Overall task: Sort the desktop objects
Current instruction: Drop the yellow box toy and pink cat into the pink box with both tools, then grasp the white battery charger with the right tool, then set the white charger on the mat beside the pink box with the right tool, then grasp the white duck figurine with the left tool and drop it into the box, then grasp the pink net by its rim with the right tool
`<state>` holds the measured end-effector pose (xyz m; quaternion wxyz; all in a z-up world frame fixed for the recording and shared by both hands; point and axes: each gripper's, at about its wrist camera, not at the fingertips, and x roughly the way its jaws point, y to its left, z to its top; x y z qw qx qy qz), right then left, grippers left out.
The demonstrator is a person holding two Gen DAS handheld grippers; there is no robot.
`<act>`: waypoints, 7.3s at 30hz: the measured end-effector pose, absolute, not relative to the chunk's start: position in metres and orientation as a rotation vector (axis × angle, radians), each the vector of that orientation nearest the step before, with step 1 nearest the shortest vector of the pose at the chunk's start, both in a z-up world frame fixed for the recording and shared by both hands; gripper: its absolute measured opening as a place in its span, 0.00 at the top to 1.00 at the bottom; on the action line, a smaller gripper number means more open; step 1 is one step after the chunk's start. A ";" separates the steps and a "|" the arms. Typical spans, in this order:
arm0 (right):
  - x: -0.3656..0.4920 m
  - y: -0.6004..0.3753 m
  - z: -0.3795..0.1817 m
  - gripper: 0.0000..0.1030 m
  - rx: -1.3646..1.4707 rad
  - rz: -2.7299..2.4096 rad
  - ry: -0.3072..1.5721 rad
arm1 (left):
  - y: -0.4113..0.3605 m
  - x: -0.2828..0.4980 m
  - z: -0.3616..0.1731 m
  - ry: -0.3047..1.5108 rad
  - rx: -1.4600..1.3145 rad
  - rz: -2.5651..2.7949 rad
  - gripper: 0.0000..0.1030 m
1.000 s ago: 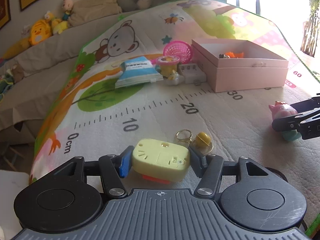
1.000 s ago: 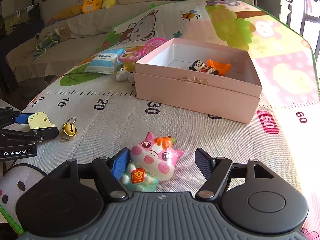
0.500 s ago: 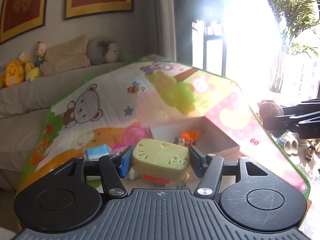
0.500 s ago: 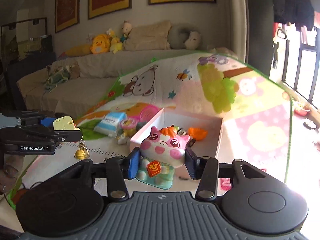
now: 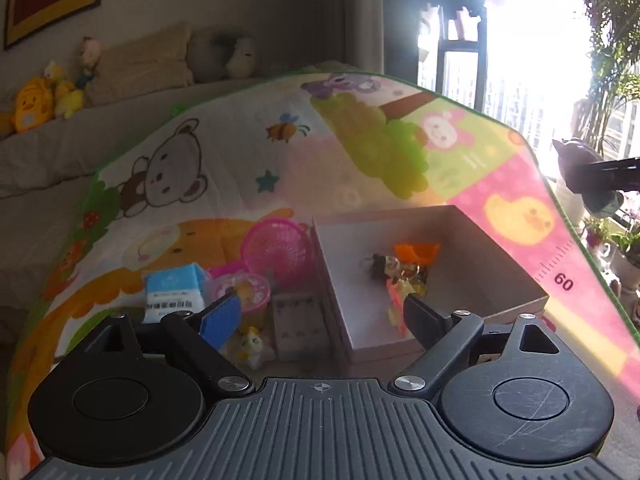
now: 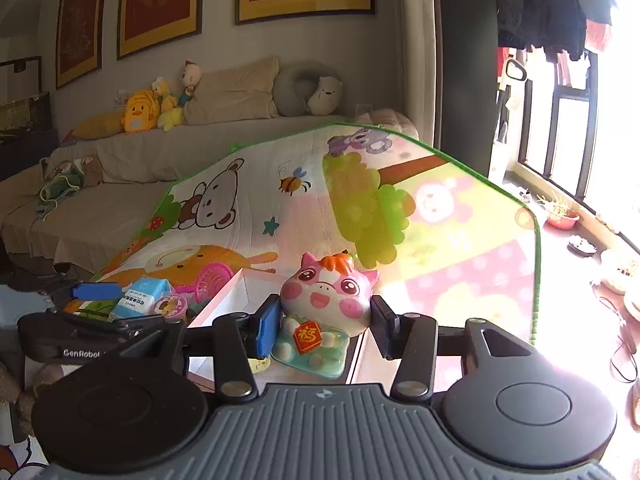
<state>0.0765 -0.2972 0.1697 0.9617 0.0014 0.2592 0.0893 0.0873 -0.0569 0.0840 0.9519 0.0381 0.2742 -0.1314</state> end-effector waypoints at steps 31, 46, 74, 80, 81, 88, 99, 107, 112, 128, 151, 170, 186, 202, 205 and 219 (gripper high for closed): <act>0.313 -0.064 0.071 0.55 -0.048 0.305 1.054 | 0.038 0.057 0.010 0.653 -0.120 -0.126 0.00; 0.229 -0.070 0.077 0.60 0.014 0.581 1.241 | 0.032 0.050 0.011 0.652 -0.083 -0.194 0.00; 0.120 -0.111 0.058 0.90 -0.131 0.501 1.202 | 0.020 0.016 0.011 0.742 0.018 -0.326 0.00; 0.073 -0.180 0.058 0.90 -0.130 0.320 1.061 | 0.006 0.009 0.014 0.738 0.062 -0.336 0.00; 0.067 -0.189 0.058 0.90 -0.148 0.281 1.023 | 0.005 0.011 0.015 0.735 0.075 -0.322 0.00; 0.026 -0.224 0.050 0.50 -0.150 0.186 0.829 | 0.016 0.036 0.026 0.687 0.140 -0.103 0.00; 0.010 -0.243 0.030 0.35 -0.120 0.142 0.772 | 0.002 0.009 0.013 0.746 0.104 -0.324 0.00; 0.008 -0.264 0.025 0.30 -0.122 0.023 0.733 | -0.026 0.012 0.010 0.747 0.053 -0.438 0.00; 0.005 -0.268 0.025 0.26 -0.106 0.028 0.726 | -0.031 0.013 0.010 0.731 0.082 -0.344 0.01; 0.025 -0.251 0.026 0.25 -0.228 0.007 0.701 | -0.032 0.014 0.014 0.732 0.085 -0.295 0.49; 0.078 -0.259 0.014 0.00 0.026 -0.047 0.777 | -0.039 0.007 0.012 0.731 0.109 -0.317 0.25; -0.002 -0.259 0.057 0.10 -0.056 0.204 0.746 | -0.052 0.006 0.024 0.704 0.178 -0.309 0.58; 0.091 -0.292 0.189 0.09 0.054 0.201 0.503 | -0.122 0.103 0.110 0.453 0.224 -0.390 0.42; 0.161 -0.220 0.132 0.04 0.012 0.291 0.719 | 0.000 0.030 0.038 0.519 0.166 -0.100 0.05; 0.184 -0.179 0.137 0.04 -0.046 0.338 0.722 | 0.024 0.032 0.031 0.538 0.104 -0.087 0.03; 0.336 -0.047 0.055 0.05 -0.480 0.291 0.951 | 0.045 0.032 0.013 0.547 -0.067 -0.186 0.03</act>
